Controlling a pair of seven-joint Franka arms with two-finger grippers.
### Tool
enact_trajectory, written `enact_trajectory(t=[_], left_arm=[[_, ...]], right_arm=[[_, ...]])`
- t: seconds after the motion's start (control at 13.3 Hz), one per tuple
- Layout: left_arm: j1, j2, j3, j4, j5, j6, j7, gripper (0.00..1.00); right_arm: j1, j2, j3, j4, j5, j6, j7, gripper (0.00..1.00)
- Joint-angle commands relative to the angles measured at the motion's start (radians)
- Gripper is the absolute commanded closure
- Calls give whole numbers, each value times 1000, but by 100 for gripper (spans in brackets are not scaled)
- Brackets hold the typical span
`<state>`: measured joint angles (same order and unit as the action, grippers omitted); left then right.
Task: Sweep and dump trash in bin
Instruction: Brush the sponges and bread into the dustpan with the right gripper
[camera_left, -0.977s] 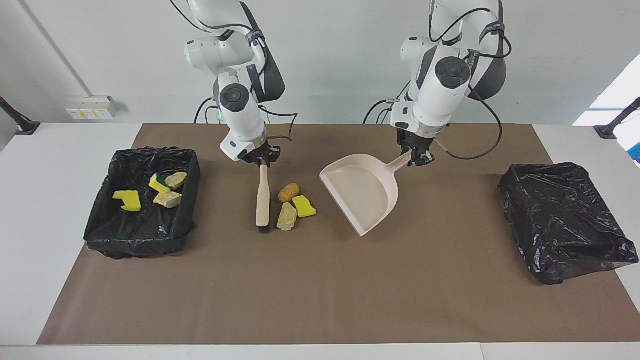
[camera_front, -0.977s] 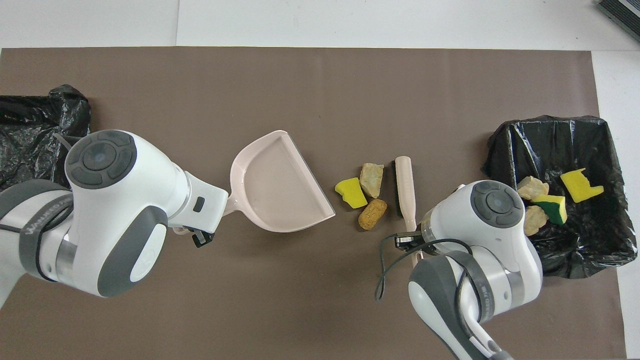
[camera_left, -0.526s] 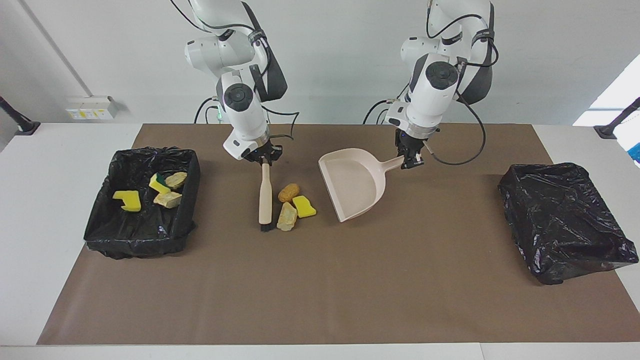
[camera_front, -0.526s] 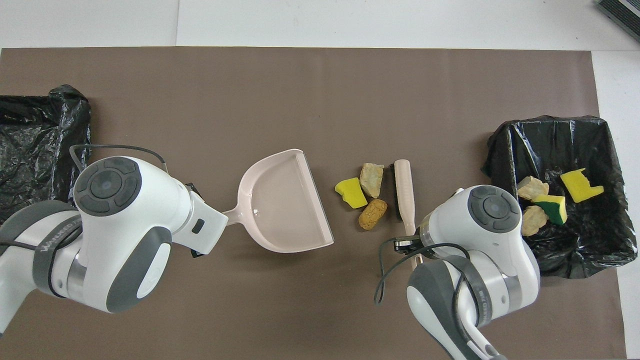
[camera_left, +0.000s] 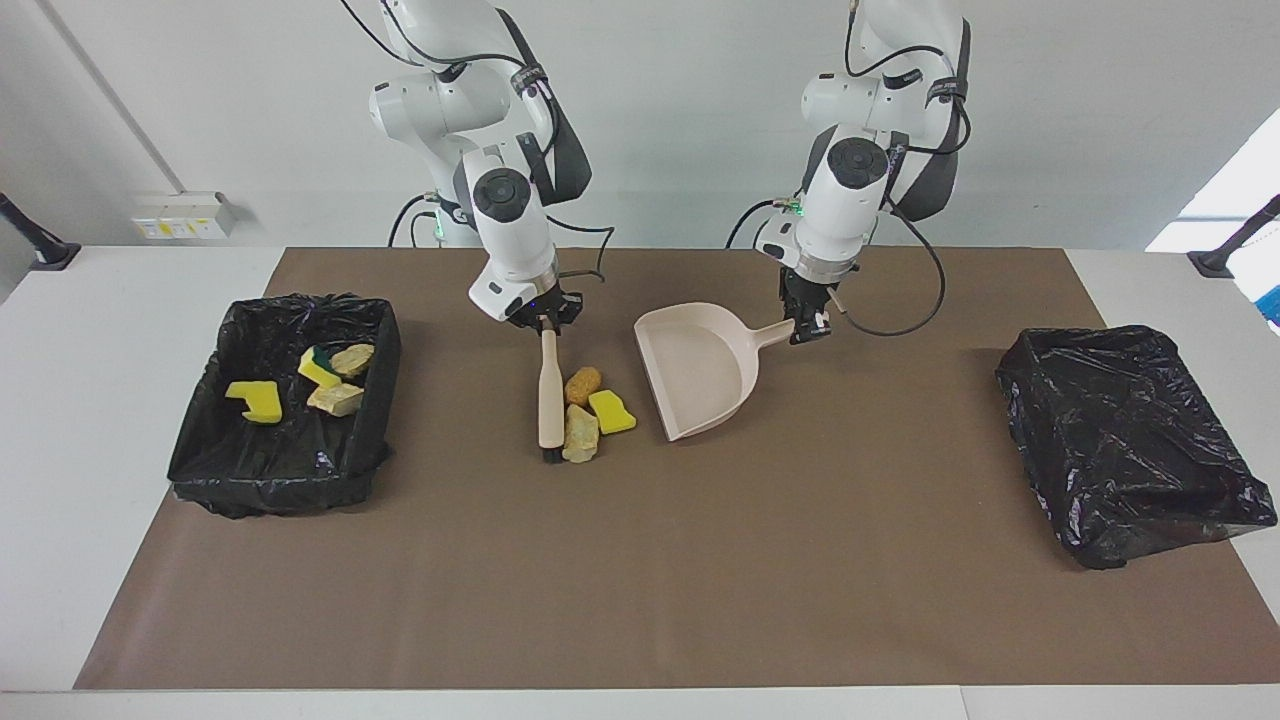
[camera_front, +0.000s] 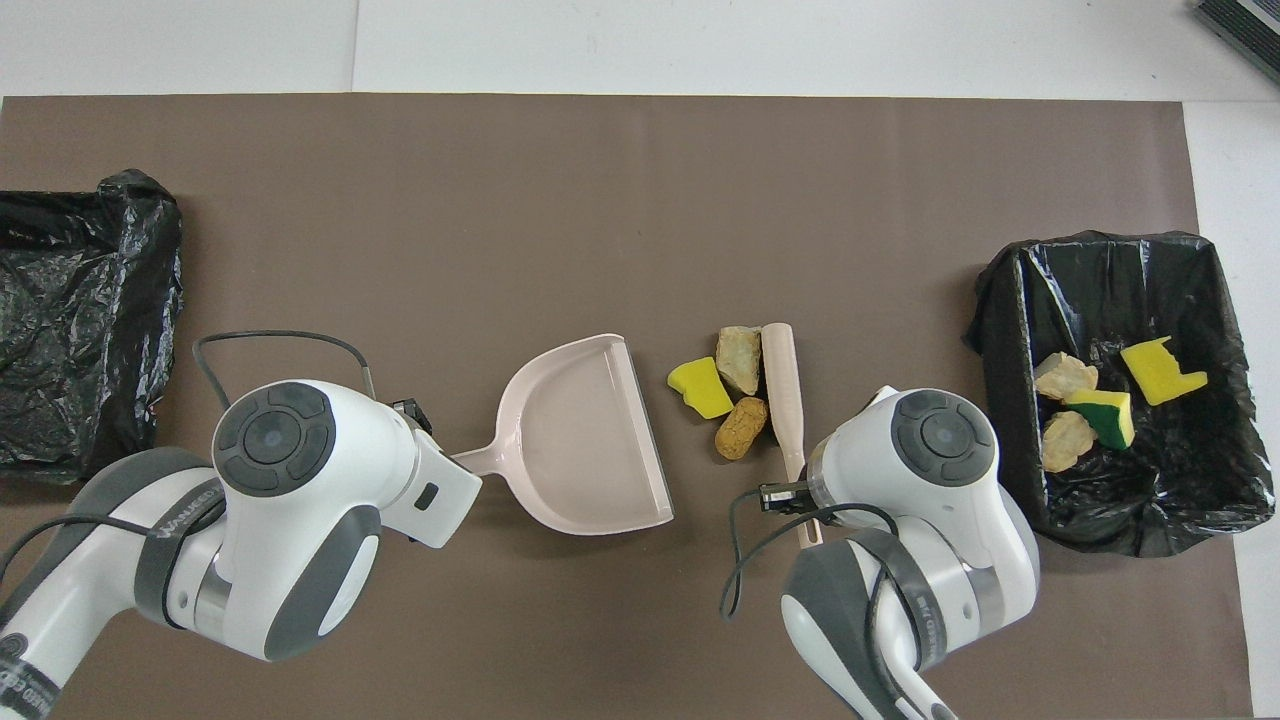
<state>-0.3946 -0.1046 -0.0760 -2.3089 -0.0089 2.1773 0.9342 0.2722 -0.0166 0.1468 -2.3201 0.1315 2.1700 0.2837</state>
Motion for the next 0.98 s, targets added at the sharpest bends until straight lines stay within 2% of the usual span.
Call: enact_trajectory(t=[0.0,0.23,0.53,0.75,0.9], left_arm=[[-35,-20,12,-55,52,64,-63,100],[-38,-1,12,-53,53,75,-69,100],[-84,25,12,-50,136,73,-184,100],[-82,25,10,-49,136,72,-184,100],[-75,26,10,-49,136,72,-183,100]], right_arm=[[10,46,4,25,-1,25,-1,100],[41,81,4,56,2,25,-3,100],[120,129,10,102,25,24,-44,100],[160,124,36,117,199,10,-171,100],[186,130,45,154,325,11,-184,100]])
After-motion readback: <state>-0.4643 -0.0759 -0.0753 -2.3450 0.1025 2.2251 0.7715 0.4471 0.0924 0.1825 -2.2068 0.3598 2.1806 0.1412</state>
